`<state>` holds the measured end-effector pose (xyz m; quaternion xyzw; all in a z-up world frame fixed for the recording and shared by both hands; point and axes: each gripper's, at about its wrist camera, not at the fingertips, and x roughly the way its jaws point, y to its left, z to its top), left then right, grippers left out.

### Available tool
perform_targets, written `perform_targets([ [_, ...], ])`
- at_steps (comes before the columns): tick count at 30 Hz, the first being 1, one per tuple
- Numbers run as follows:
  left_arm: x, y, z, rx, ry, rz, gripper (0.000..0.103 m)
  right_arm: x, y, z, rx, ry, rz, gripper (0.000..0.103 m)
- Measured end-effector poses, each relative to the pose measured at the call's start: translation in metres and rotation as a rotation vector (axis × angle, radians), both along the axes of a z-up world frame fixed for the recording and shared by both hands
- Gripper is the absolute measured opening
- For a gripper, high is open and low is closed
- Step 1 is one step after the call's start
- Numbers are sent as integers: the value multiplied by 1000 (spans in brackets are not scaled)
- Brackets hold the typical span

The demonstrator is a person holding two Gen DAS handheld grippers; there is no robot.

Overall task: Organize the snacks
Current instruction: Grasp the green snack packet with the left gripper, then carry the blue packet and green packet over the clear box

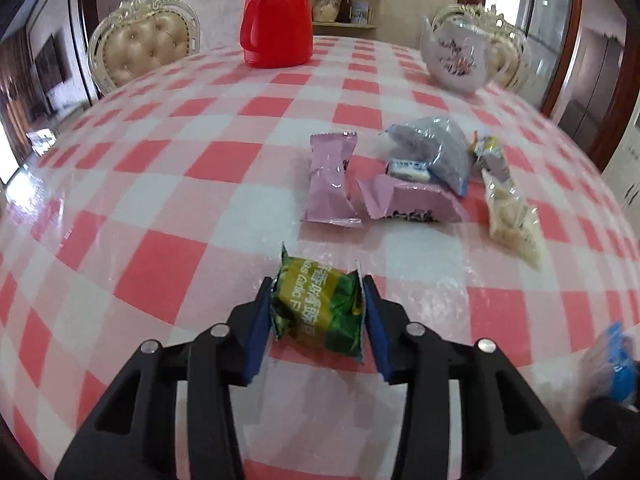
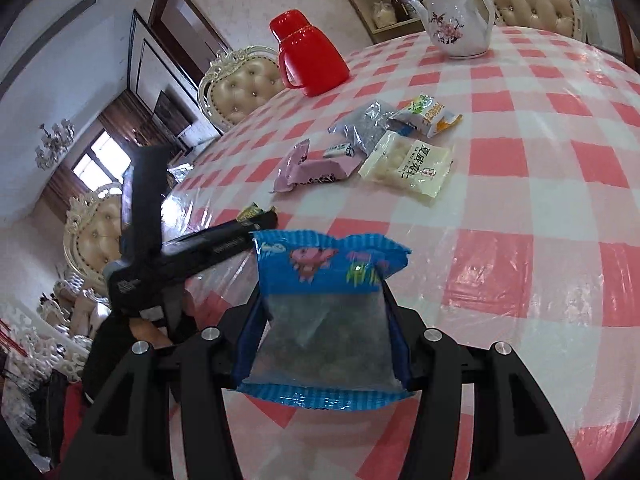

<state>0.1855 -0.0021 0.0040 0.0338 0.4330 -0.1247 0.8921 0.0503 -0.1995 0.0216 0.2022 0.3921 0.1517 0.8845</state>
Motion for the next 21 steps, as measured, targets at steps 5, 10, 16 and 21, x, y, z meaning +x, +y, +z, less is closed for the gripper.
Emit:
perform_targets([
  [5,-5,3,5,8,-28,24,43,3,4,-7,-62,17,-1,53],
  [10,-16,0,10,1,-56,40,43,4,6,-7,-102,5,2,50],
  [16,-38,3,23,-83,-68,51,43,9,28,-13,-230,32,60,55],
  [21,-77,15,26,-140,-87,86,43,9,25,-14,-213,29,62,49],
])
